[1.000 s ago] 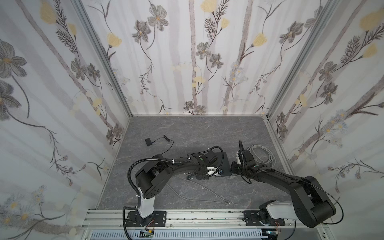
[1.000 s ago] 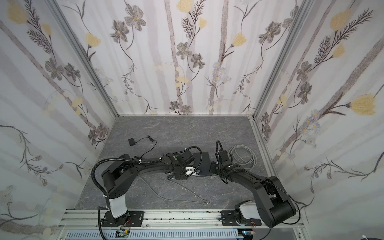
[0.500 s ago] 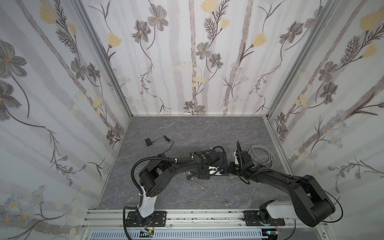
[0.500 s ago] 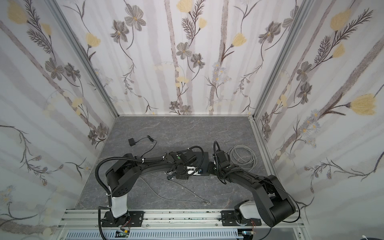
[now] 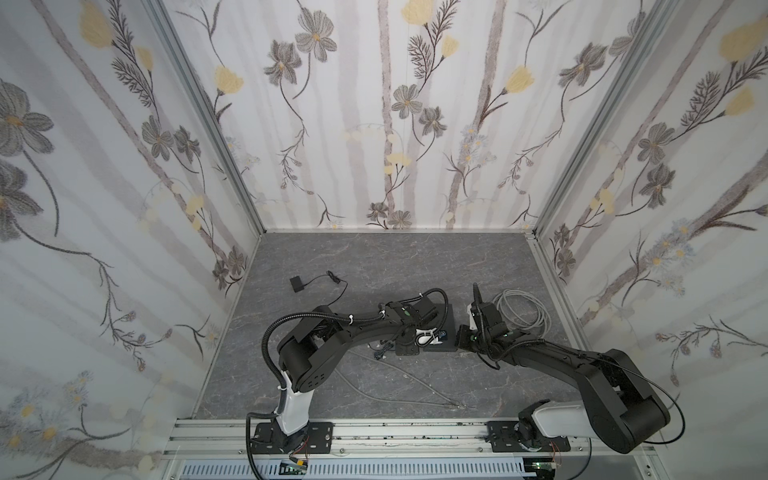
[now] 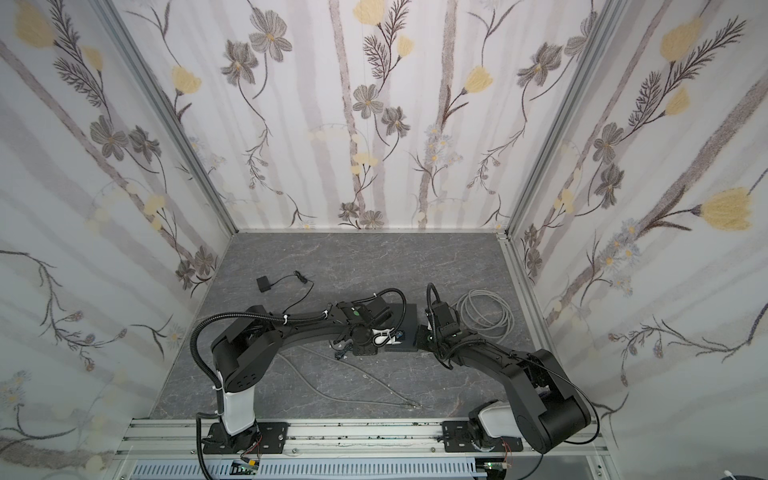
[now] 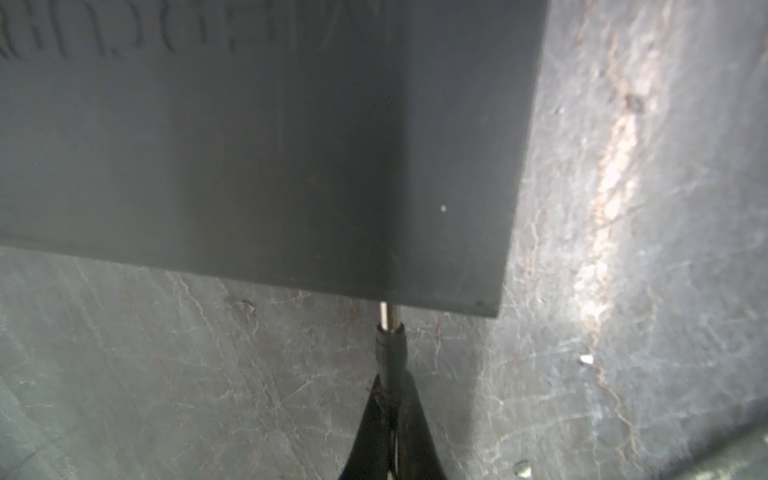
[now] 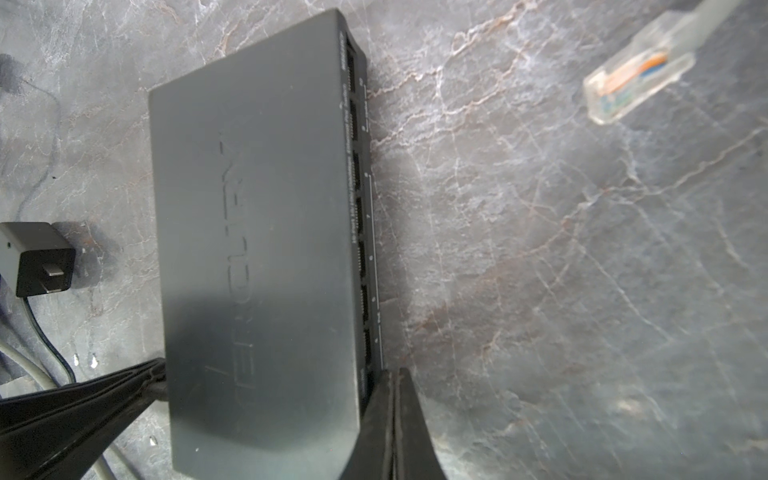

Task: Insert the plug into the switch port
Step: 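Push the barrel plug into the box's side port with the left gripper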

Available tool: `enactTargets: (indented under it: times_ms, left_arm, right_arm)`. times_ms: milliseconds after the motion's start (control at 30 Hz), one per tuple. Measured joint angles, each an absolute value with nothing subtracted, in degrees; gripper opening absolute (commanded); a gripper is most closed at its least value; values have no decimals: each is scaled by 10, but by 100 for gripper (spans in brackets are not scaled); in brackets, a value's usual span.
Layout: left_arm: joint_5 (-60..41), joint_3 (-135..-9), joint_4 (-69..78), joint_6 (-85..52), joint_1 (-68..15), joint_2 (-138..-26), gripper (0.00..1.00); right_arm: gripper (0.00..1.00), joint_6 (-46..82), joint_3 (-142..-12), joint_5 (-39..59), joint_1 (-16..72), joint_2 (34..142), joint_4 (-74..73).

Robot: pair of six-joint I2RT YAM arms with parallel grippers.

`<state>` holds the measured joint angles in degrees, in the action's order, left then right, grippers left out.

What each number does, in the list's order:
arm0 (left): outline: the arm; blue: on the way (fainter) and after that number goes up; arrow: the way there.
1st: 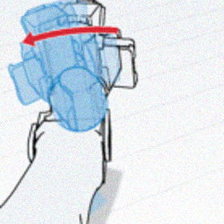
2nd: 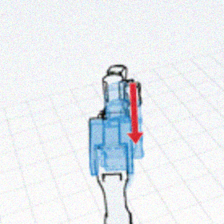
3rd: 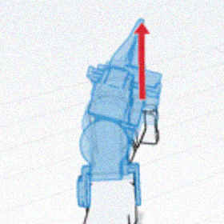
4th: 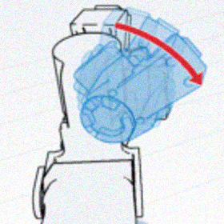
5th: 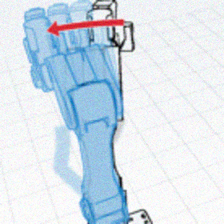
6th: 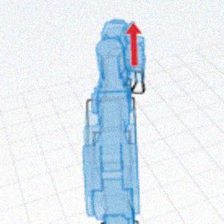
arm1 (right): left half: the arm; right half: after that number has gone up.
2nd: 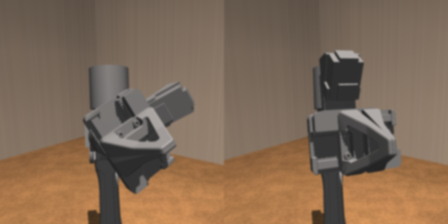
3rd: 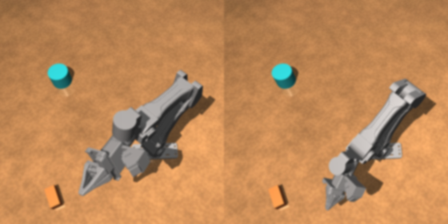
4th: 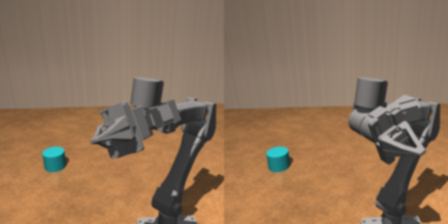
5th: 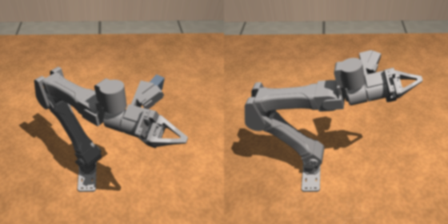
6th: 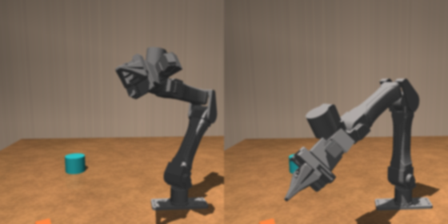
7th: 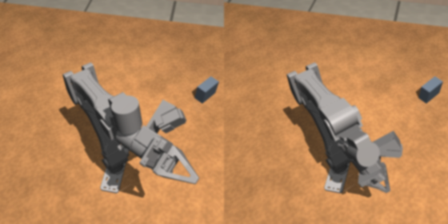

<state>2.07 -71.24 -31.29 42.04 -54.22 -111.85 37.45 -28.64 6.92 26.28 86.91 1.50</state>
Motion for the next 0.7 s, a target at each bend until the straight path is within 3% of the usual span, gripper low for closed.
enactTargets:
  times_ms: [700]
  left_arm:
    - [35, -748, -347, 388, -550, -1141, 0]
  right_arm:
    - [6, 375, -288, 69, 271, 880, 15]
